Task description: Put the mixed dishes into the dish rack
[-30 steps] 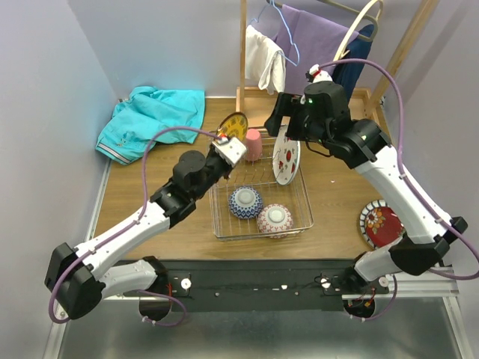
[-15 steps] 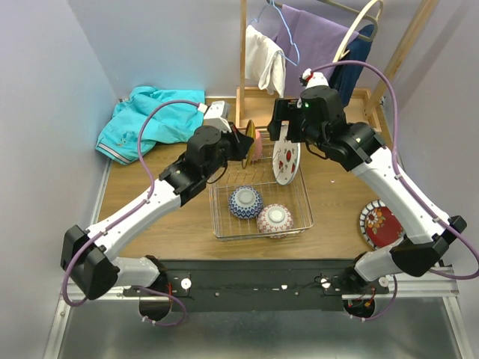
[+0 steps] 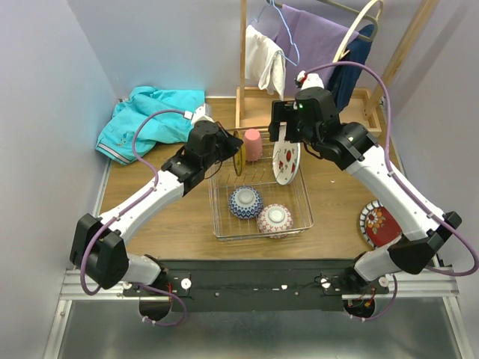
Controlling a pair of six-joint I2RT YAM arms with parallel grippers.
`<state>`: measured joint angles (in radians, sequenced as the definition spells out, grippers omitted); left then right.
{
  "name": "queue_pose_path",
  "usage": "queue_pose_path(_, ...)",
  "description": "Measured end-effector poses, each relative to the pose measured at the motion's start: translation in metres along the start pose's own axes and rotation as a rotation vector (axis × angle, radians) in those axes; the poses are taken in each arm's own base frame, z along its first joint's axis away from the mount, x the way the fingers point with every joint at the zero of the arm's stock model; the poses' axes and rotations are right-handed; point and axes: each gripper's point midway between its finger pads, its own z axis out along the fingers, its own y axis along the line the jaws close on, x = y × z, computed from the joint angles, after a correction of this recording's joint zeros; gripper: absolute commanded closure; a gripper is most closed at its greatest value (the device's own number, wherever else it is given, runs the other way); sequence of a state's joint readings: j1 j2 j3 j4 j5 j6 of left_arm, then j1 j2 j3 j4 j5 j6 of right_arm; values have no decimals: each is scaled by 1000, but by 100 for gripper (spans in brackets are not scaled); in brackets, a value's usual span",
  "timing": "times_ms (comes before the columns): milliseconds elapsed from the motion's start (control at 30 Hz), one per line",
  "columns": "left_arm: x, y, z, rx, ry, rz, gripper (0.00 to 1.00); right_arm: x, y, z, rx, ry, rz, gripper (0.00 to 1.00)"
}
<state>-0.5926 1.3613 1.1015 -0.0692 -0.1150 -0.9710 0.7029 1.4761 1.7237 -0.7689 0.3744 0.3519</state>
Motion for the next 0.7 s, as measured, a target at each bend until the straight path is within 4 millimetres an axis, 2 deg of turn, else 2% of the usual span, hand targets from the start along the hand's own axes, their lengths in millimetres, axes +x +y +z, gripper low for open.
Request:
queue_pose_path(100, 11, 6, 3, 2, 33, -4, 100, 4, 0, 4, 2, 7, -5, 0)
queue_pose_path(200, 16, 3, 4, 31, 52, -5, 100, 12, -1, 8, 8, 24, -12, 0)
queue_pose_path(467, 14, -12, 2, 97, 52, -11, 100, 18, 0, 16, 14, 41, -18, 0)
queue_pose_path(700, 8, -17, 1, 120, 48, -37, 100, 23, 2, 24, 18, 55, -24, 0)
